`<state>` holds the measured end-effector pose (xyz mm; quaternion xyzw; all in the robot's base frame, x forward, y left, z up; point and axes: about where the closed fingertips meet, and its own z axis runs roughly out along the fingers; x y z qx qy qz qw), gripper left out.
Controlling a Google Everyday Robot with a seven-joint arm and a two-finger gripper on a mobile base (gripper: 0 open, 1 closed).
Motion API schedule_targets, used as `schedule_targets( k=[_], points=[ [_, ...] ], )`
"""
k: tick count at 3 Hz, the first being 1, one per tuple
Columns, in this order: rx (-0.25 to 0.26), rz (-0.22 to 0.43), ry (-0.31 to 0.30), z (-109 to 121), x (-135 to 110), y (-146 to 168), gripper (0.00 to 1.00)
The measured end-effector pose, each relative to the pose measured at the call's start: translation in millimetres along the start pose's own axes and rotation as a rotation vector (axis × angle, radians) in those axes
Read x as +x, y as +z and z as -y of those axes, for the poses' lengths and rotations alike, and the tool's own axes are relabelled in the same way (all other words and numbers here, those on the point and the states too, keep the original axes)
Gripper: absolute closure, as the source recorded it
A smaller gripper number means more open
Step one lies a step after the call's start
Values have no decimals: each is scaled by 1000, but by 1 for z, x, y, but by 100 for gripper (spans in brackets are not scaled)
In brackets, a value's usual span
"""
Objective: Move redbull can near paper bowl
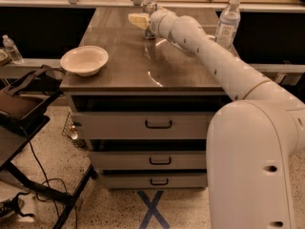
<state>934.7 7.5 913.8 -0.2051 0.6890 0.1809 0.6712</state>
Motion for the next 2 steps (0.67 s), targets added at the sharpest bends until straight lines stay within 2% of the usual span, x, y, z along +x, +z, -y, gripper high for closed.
schedule_targets(
  k=[1,2],
  points=[
    [-4,-1,0,-3,1,2,56],
    [-6,-1,1,-5,1,3,79]
  ],
)
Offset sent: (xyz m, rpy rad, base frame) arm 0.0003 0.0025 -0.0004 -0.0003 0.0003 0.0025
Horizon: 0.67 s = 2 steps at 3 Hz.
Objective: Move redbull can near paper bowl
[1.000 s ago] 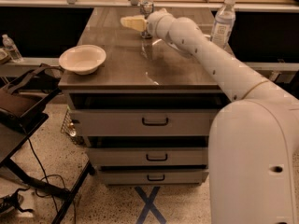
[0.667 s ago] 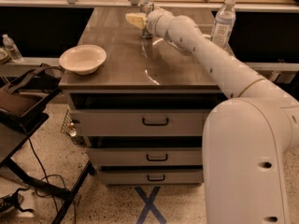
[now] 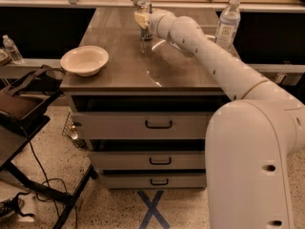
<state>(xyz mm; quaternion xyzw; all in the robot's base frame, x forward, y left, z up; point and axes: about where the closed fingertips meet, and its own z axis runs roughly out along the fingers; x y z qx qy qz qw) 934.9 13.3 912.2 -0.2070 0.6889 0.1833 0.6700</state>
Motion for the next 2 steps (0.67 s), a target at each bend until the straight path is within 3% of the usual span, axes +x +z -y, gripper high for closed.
schedule_targets(
  k=[1,2],
  points=[
    [-4,-1,1,-3,1,2,100],
    [-8,-1,-5,-3,-3,-1,100]
  ],
)
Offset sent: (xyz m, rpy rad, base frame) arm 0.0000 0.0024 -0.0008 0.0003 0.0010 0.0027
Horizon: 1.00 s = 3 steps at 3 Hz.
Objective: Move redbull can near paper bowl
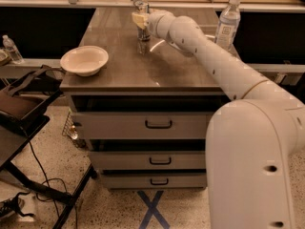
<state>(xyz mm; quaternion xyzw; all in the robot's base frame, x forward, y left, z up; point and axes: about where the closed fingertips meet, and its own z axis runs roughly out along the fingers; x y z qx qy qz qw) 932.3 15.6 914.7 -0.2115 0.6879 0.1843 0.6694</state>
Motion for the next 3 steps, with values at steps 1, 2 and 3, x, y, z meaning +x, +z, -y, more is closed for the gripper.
schedule_targets(
  k=[1,2,3],
  points=[
    [-38,2,-54,-3,-32,-27,100],
    [-51,25,-109,-15,-76,-91,100],
    [-90,-2,-108,-44,-71,-129,100]
  ],
)
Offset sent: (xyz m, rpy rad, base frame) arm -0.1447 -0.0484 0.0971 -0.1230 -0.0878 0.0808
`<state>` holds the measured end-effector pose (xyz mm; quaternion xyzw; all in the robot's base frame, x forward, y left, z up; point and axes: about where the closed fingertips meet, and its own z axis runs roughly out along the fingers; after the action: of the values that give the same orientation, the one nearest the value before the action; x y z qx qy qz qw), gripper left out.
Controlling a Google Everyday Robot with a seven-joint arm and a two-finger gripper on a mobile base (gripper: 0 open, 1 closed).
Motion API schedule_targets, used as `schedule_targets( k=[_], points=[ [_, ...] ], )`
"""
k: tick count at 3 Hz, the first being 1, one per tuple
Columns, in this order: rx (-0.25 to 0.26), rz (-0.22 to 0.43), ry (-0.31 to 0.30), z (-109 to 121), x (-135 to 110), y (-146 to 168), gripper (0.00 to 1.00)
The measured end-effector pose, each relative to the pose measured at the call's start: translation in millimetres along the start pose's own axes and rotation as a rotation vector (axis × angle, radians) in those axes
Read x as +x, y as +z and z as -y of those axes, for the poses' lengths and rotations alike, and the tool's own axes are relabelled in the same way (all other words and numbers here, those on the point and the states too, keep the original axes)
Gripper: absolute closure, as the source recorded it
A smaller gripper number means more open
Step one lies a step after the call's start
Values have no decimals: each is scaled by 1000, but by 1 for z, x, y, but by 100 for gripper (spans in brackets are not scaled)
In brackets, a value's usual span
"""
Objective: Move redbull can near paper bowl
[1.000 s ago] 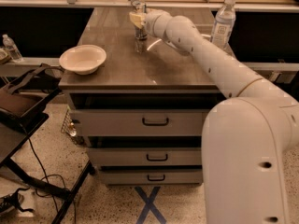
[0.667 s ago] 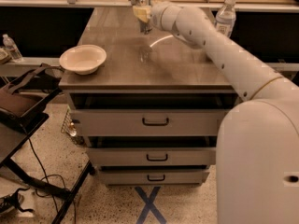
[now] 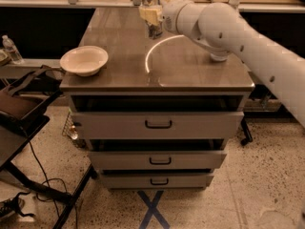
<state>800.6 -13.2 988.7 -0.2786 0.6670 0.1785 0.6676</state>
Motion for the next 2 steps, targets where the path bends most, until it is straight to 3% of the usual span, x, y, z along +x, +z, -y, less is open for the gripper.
schedule_targets(
  k=[1,2],
  points=[
    [-87,-24,88,-49,24,-34,100],
    [-180,-8,130,-84,32,-41,100]
  ],
)
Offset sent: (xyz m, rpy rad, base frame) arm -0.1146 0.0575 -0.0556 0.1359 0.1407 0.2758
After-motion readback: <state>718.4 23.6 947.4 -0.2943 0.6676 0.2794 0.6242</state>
